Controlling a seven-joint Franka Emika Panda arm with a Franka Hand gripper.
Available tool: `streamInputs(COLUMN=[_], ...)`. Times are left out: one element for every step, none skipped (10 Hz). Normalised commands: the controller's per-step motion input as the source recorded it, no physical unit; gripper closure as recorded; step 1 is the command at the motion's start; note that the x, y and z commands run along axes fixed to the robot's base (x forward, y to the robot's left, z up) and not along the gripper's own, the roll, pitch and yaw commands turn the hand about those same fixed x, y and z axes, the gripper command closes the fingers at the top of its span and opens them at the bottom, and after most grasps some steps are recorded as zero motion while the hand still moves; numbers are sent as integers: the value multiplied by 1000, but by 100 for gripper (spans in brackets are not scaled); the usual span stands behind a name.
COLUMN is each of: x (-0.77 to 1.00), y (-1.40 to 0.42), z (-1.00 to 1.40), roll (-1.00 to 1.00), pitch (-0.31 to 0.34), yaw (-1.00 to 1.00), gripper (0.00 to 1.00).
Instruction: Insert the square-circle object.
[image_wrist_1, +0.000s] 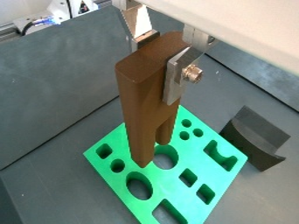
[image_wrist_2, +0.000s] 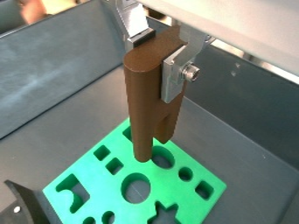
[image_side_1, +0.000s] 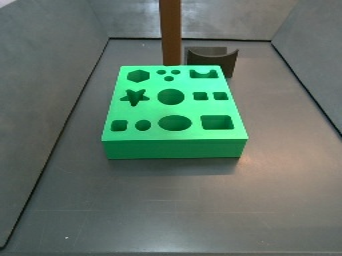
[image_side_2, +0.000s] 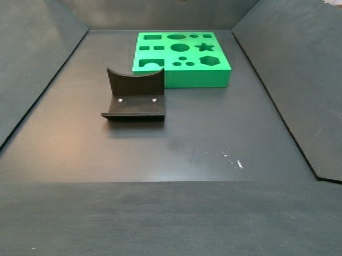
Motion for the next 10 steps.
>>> streamInputs(x=[-346,-429,-414,-177,-51,0,0,0,0,0], y=[-11,-237,-211,-86,0,0,0,0,0,0], z=[-657,-591,-583,-311,-211,-180,-180,-180,-200,-349], roll=[-224,-266,-200,-7,0,0,0,0,0,-9], pitch=[-46,0,-66,-47,-11,0,0,0,0,-30], yaw=[-691,-429,-540,-854,-994,-1000,-1000,-1000,-1000,-1000], gripper=[100,100,100,100,100,100,100,100,100,100])
